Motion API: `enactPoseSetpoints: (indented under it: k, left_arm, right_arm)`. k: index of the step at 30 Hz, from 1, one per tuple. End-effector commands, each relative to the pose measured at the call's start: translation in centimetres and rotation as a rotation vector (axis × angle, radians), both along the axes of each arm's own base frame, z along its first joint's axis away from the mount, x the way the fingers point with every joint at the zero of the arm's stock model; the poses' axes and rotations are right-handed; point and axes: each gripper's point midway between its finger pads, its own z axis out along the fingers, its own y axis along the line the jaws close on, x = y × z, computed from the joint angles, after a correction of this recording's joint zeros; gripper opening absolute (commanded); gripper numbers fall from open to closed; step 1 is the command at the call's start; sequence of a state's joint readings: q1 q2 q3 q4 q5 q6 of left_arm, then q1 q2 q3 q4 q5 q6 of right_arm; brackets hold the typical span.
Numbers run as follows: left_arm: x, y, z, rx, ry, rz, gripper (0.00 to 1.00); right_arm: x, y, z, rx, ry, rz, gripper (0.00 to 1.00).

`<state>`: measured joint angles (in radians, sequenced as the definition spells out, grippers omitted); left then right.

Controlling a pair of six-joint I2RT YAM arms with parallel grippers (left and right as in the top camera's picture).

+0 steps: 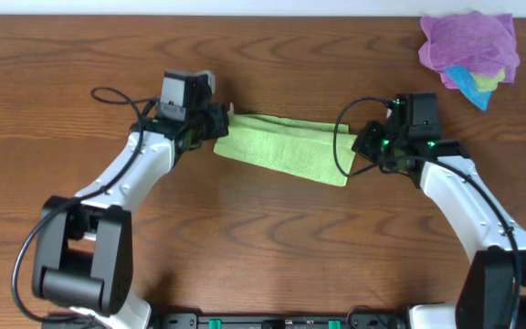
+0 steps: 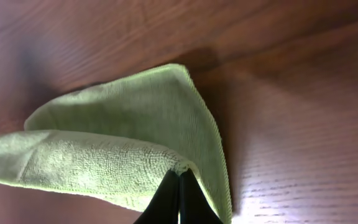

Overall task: Fold the cloth
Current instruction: 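Lift both bottom corners and fold them up over the top edge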

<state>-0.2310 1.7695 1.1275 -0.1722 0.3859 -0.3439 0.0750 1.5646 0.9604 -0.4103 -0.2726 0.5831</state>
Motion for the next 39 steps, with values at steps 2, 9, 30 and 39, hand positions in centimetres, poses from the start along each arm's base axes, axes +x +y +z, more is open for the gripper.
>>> enactPoseSetpoints:
  k: [2,9,30,39]
  left_arm:
    - [1.0,-0.4,-0.8,-0.005,0.029,0.001,0.05]
    - [1.5,-0.5,-2.0,0.003,0.044,-0.003,0.05]
    - [4.3,0.1,-2.9,0.031,0.026,-0.020,0.06]
    - [2.3,-0.2,-3.8,0.023,0.111,-0.066,0.05]
  right_arm:
    - [1.0,-0.1,-0.2,-0.007,-0.015,0.022,0.01]
    - [1.9,0.6,-2.0,0.036,0.002,0.029,0.01]
    - [5.2,1.9,-1.8,0.052,-0.010,0.056,0.01]
    - [3.1,1.7,-3.1,0.031,0.090,0.063,0.01]
